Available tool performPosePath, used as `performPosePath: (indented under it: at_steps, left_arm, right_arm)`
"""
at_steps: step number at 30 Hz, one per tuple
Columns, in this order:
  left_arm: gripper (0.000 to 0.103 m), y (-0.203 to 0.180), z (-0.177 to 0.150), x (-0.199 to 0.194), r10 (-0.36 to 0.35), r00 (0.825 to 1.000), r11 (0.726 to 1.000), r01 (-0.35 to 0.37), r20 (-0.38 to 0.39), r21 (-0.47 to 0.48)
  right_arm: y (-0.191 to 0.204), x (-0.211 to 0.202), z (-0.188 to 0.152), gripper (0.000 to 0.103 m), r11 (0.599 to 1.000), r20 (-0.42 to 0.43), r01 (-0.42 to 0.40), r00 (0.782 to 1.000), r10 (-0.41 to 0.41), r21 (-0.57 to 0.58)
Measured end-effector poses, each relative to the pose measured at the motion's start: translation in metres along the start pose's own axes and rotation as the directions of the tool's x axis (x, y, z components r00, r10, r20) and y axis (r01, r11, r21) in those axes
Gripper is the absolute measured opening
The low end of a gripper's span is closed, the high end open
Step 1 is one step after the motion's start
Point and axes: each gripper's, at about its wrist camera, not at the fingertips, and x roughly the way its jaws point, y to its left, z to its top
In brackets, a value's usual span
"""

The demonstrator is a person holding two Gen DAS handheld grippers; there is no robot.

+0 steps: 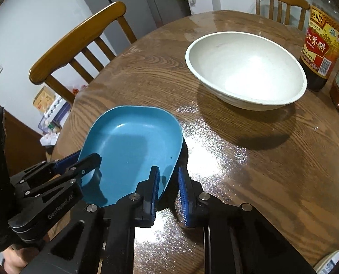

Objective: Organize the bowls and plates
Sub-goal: 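Move the left tool to the blue dish and grasp its rim, then lift the blue dish and carry it over the stacked plates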

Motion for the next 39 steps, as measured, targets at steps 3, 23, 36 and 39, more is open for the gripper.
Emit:
performPosePath:
  at_steps: [3,23,36,39]
  left_arm:
    - [0.014,0.003,0.002,0.001,-0.03,1.0,0.999,0.03,-0.002,-0.018]
    - [0.012,0.016,0.006,0.002,-0.184,0.983,0.981,0.184,0.006,-0.067]
    - [0.009,-0.002,-0.001,-0.012,-0.142,0.988,0.99,0.143,0.053,-0.009]
    - [0.009,-0.012,-0.002,-0.021,-0.145,0.987,0.989,0.144,0.074,0.022]
  right_arm:
    - [-0.002,0.004,-0.001,0.013,1.0,-0.015,-0.011,1.0,0.011,0.009]
    - [-0.007,0.01,-0.004,0.012,1.0,-0.023,-0.019,1.0,0.019,0.002]
    - [-0.012,0.0,-0.009,0.012,1.0,0.013,-0.023,1.0,0.023,-0.022]
    - [-0.016,-0.009,-0.012,0.012,1.0,0.025,-0.024,0.999,0.025,-0.011]
